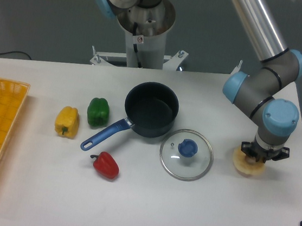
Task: Pick up the donuts
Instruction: 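Lift the grasped donut up off the table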
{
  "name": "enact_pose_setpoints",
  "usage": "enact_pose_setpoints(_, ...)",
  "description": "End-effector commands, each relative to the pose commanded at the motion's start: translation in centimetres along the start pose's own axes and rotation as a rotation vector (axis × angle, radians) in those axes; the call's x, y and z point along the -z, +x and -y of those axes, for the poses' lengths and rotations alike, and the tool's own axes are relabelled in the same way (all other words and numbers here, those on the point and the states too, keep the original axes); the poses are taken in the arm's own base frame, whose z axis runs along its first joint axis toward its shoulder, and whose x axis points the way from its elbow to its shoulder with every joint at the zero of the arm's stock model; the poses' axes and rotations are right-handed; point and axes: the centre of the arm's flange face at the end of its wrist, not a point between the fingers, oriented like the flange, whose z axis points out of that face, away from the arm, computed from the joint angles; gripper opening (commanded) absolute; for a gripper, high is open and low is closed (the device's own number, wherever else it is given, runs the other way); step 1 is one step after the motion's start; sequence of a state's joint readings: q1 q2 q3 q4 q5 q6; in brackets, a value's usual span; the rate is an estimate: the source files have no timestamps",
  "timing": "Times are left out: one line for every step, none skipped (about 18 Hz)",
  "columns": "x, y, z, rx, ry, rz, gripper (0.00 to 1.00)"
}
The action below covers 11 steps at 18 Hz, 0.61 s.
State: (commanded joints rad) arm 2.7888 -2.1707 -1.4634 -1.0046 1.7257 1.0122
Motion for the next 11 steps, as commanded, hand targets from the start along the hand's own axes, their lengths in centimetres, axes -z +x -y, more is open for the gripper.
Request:
enact_pose_setpoints(0.7,0.2,0.0,-0.023,0.001,-0.002,0.25)
enact_pose_setpoints(1.7,0.7,0.3,-0.062,0.005,0.001,0.25)
enact_pose_setpoints(2.8,1.1,0.3,-0.105,0.008,0.002,0.25)
enact_pose_setpoints(3.9,1.8,0.6,-0.153,0.007,-0.001,0.25)
enact_pose_setpoints(4.8,2.4,0.8,-0.199,0.006,-0.002,0.25)
enact_pose_setpoints(5.8,2.9,1.0,-0.237,0.012,0.002,0.25)
enact_pose_setpoints(6.8,3.6,1.5,-0.267,0.021,0.014,0.25)
enact_pose_setpoints(7.7,4.5,2.1,-0.289,0.031,0.020,0.25)
enact_pose_setpoints(8.2,5.4,2.6,-0.304,0.036,0.011,0.25)
enact_pose_setpoints(8.5,6.4,3.2,-0.322,0.033,0.003,0.25)
enact_pose_setpoints(9.1,7.4,3.9,-0.340,0.031,-0.002,0.25)
